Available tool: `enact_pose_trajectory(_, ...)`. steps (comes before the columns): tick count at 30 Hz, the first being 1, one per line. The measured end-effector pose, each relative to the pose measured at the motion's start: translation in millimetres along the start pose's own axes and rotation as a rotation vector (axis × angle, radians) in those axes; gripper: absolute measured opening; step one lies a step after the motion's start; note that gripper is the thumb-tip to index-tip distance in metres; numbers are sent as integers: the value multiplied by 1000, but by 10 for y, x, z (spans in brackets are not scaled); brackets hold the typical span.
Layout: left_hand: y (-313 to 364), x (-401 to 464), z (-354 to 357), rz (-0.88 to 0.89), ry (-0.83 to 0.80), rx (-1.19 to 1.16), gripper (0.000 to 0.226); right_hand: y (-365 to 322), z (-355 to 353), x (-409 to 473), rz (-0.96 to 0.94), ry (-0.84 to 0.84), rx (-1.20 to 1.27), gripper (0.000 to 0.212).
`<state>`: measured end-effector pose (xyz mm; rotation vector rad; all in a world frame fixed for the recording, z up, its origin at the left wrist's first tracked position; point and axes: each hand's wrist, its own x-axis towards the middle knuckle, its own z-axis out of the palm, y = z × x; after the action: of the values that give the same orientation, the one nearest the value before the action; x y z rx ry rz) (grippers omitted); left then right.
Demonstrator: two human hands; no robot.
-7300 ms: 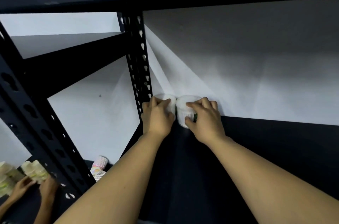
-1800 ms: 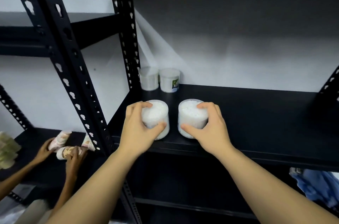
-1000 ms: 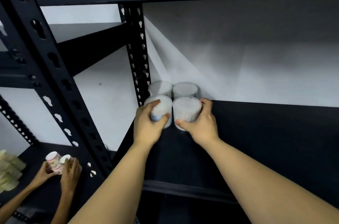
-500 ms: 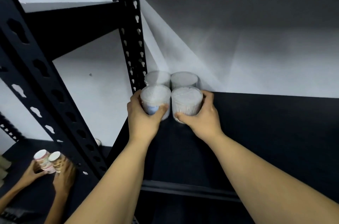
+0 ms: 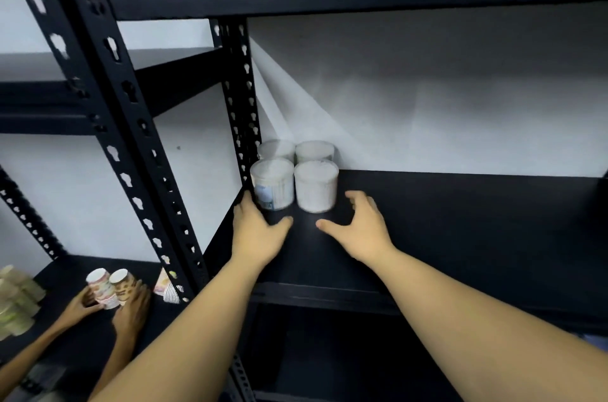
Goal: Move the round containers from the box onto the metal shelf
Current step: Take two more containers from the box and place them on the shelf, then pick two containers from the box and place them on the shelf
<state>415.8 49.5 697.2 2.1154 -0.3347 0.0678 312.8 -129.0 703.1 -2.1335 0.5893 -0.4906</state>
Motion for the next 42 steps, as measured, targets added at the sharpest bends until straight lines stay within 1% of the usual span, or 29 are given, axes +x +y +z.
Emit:
enact_pose_trajectory(1, 19, -154, -19, 11, -19, 44, 90, 19, -72, -91, -25, 11, -16, 75)
enact_pose_trajectory(3, 61, -474, -31, 90, -33, 117, 69, 70, -237, -298, -53, 25, -11, 45)
enact_pose_trajectory(6, 158, -1015, -2, 249, -27, 169, 40, 164, -503, -720, -87, 42, 25, 19)
enact_pose_trajectory(8, 205, -1396, 61, 333, -12, 195, 29, 249, -686, -1087, -124, 82, 46, 5)
enact_pose_trajectory(9, 221, -1595, 101, 375, -1, 215, 26, 309, -777, -1286, -146, 103, 58, 4)
enact_pose_trajectory(11, 236, -2002, 199, 455, 17, 262, 24, 490, -956, -1692, -164, 111, 74, 11)
enact_pose_trajectory(14, 160, -2592, 379, 498, -34, 312, 27, 927, -1168, -2240, -108, 73, 54, 12)
enact_pose_trajectory(16, 37, -2964, 510, 462, -148, 341, 27, 1289, -1263, -2574, -41, 50, 21, 11)
enact_pose_trajectory(19, -191, -3462, 687, 383, -370, 383, 28, 1809, -1352, -3041, 77, -11, -6, 8)
enact_pose_trajectory(22, -421, -3812, 827, 318, -532, 400, 28, 2254, -1359, -3412, 179, -68, -23, 7)
enact_pose_trajectory(25, -622, -4044, 962, 256, -634, 416, 26, 2631, -1301, -3713, 279, -107, -32, 7)
enact_pose_trajectory(30, -928, -4342, 1262, 184, -728, 397, 23, 3156, -1162, -4068, 423, -138, -65, 4)
enact_pose_trajectory(33, -1237, -4506, 1584, 166, -799, 406, 25, 3566, -1003, -4259, 495, -172, -110, 7)
enact_pose_trajectory(36, -1643, -4694, 2025, 138, -848, 417, 25, 4099, -772, -4477, 556, -231, -143, 6)
enact_pose_trajectory(40, -2381, -4987, 2715, 109, -910, 389, 47, 4853, -437, -4753, 648, -261, -180, 11)
enact_pose_trajectory(42, -2771, -5154, 3060, 96, -915, 388, 54, 5251, -257, -4836, 681, -255, -211, 15)
